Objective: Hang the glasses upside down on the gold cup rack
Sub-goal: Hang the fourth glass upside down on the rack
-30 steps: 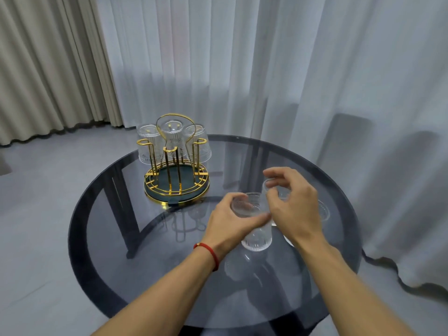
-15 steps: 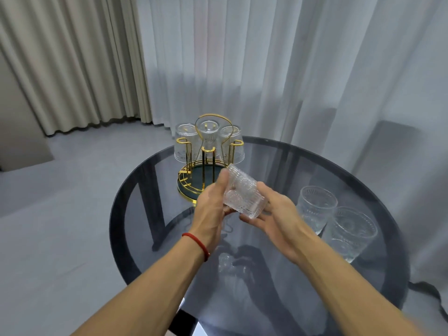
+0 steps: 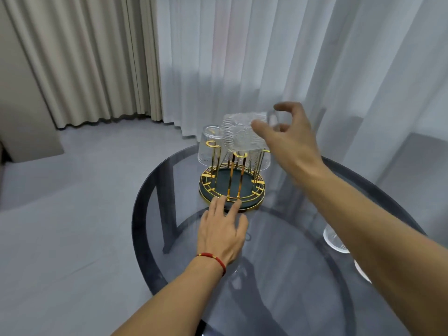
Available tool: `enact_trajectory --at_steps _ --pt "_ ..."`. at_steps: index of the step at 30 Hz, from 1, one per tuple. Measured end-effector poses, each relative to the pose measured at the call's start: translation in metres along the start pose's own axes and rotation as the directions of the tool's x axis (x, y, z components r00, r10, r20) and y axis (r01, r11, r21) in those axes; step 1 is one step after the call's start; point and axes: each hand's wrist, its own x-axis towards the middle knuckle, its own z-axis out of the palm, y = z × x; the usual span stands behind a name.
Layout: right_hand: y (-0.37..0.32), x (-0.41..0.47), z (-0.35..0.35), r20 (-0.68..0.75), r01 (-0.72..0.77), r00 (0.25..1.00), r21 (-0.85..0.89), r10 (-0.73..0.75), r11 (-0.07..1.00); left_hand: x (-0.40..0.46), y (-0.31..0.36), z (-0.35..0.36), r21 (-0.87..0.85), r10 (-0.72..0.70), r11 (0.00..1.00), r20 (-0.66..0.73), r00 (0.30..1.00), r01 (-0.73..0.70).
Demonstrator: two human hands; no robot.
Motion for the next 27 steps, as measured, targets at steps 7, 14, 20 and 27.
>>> enact_trajectory --at_steps 7,14,20,27 --pt "-0.024 0.038 0.054 0.163 0.165 0.979 -0.301 -0.12 0.939 -0.001 -0.003 -0.002 0.037 0.005 0.999 0.046 0.999 -0.007" --pt "-0.009 0.046 0.082 0.245 0.248 0.957 -0.404 -0.157 0.88 0.001 -0.005 0.001 0.038 0.002 0.999 0.029 1.0 -0.003" --pt "0.003 0.043 0.1 0.269 0.247 0.954 -0.46 -0.131 0.853 0.001 -0.003 0.001 0.036 -0.002 0.999 0.011 1.0 0.001" --pt "0.012 0.035 0.11 0.285 0.257 0.949 -0.461 -0.133 0.849 0.0 -0.001 -0.002 0.041 -0.006 0.999 0.025 1.0 0.005"
